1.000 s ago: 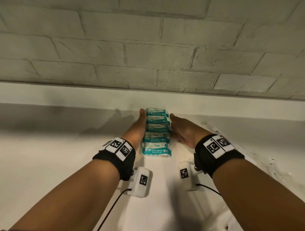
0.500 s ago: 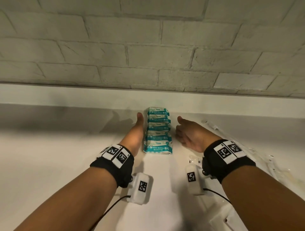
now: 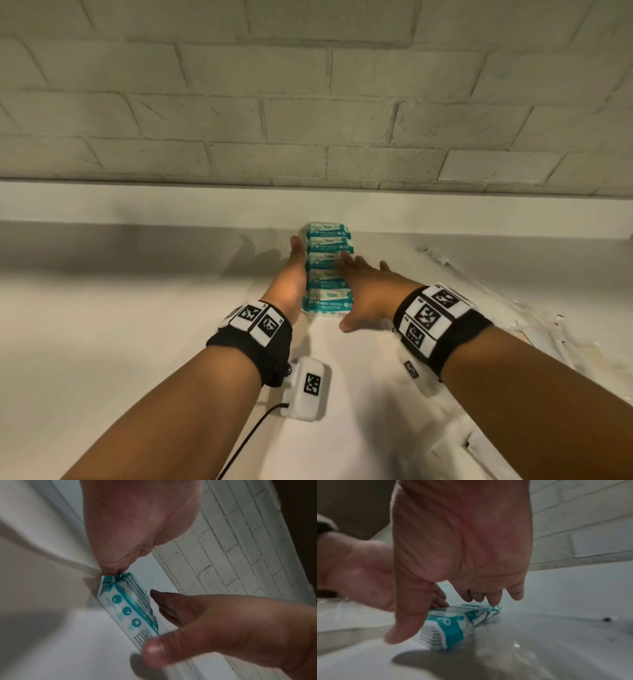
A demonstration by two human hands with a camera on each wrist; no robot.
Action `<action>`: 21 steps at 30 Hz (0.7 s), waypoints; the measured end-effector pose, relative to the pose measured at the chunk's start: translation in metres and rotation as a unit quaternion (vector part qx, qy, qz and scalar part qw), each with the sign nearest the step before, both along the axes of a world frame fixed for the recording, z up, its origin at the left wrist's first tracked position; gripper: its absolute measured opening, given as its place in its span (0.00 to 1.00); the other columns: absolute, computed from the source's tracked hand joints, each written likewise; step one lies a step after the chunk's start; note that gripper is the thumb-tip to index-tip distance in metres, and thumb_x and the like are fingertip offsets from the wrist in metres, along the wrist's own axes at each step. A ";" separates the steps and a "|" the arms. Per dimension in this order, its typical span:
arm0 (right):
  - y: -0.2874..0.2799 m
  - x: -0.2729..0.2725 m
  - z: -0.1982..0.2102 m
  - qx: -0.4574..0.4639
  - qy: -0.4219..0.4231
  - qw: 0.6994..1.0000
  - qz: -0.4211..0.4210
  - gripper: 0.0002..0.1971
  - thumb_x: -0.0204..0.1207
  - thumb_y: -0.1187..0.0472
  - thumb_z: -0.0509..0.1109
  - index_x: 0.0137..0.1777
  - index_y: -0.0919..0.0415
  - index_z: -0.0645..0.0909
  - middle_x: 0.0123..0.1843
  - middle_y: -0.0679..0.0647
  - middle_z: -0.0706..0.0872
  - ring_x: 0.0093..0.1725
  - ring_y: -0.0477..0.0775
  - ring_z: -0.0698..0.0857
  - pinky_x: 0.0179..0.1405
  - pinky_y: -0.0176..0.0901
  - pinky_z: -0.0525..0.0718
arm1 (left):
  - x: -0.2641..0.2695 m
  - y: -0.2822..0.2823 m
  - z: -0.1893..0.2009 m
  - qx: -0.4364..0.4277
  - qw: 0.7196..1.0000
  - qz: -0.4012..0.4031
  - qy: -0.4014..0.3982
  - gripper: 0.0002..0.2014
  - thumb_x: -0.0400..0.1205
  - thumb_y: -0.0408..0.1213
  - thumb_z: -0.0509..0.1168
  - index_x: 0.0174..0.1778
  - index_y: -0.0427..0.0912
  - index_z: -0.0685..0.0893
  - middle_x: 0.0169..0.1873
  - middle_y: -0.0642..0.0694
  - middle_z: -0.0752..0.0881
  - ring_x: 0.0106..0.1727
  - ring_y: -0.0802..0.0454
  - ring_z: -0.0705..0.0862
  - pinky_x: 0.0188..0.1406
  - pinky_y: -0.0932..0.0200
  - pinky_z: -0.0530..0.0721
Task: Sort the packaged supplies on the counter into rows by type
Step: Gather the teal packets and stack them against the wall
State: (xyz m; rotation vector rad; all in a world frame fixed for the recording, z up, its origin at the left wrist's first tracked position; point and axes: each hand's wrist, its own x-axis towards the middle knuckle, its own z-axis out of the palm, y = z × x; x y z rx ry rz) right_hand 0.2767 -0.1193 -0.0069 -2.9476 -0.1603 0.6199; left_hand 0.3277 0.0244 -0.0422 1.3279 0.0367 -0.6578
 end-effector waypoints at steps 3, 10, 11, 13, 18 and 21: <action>0.003 0.012 -0.006 -0.029 -0.013 0.999 0.029 0.49 0.70 0.43 0.69 0.86 0.53 0.45 0.87 0.53 0.46 0.86 0.52 0.48 0.83 0.60 0.43 | 0.000 -0.002 0.002 -0.022 1.000 0.001 0.011 0.42 0.80 0.70 0.34 0.68 0.47 0.82 0.60 0.40 0.88 0.59 0.44 0.89 0.55 0.50 0.88; 0.004 0.017 -0.010 -0.051 -0.018 0.997 0.049 0.46 0.74 0.44 0.67 0.85 0.56 0.47 0.87 0.55 0.48 0.85 0.53 0.53 0.84 0.59 0.48 | 0.007 0.002 -0.005 -0.018 1.000 -0.003 0.001 0.42 0.79 0.72 0.36 0.69 0.50 0.82 0.61 0.42 0.88 0.62 0.44 0.87 0.66 0.44 0.81; 0.004 0.017 -0.010 -0.052 -0.018 0.997 0.051 0.46 0.74 0.44 0.67 0.85 0.56 0.46 0.87 0.56 0.47 0.85 0.53 0.53 0.84 0.58 0.48 | 0.010 0.002 -0.006 -0.013 1.000 -0.004 0.000 0.42 0.79 0.73 0.36 0.68 0.50 0.83 0.61 0.42 0.88 0.61 0.45 0.87 0.65 0.45 0.82; 0.004 0.019 -0.012 -0.057 -0.014 0.997 0.056 0.46 0.75 0.43 0.66 0.85 0.57 0.44 0.87 0.56 0.45 0.86 0.54 0.51 0.84 0.57 0.47 | 0.013 0.000 -0.006 -0.005 1.000 0.001 -0.002 0.42 0.79 0.72 0.36 0.67 0.49 0.83 0.60 0.42 0.89 0.60 0.45 0.88 0.61 0.48 0.83; 0.005 0.012 -0.017 -0.054 -0.014 0.997 0.059 0.43 0.80 0.44 0.61 0.86 0.57 0.40 0.87 0.55 0.41 0.86 0.53 0.45 0.84 0.55 0.45 | 0.012 -0.001 -0.005 -0.011 1.000 -0.004 -0.007 0.41 0.80 0.70 0.35 0.69 0.47 0.81 0.61 0.41 0.88 0.61 0.45 0.88 0.56 0.51 0.86; 0.004 0.007 -0.017 -0.048 -0.017 0.996 0.068 0.41 0.82 0.45 0.59 0.86 0.56 0.40 0.87 0.54 0.41 0.86 0.52 0.44 0.84 0.55 0.45 | 0.010 0.002 -0.005 -0.014 1.000 -0.010 -0.010 0.41 0.80 0.70 0.34 0.68 0.48 0.82 0.60 0.42 0.88 0.60 0.46 0.88 0.61 0.49 0.84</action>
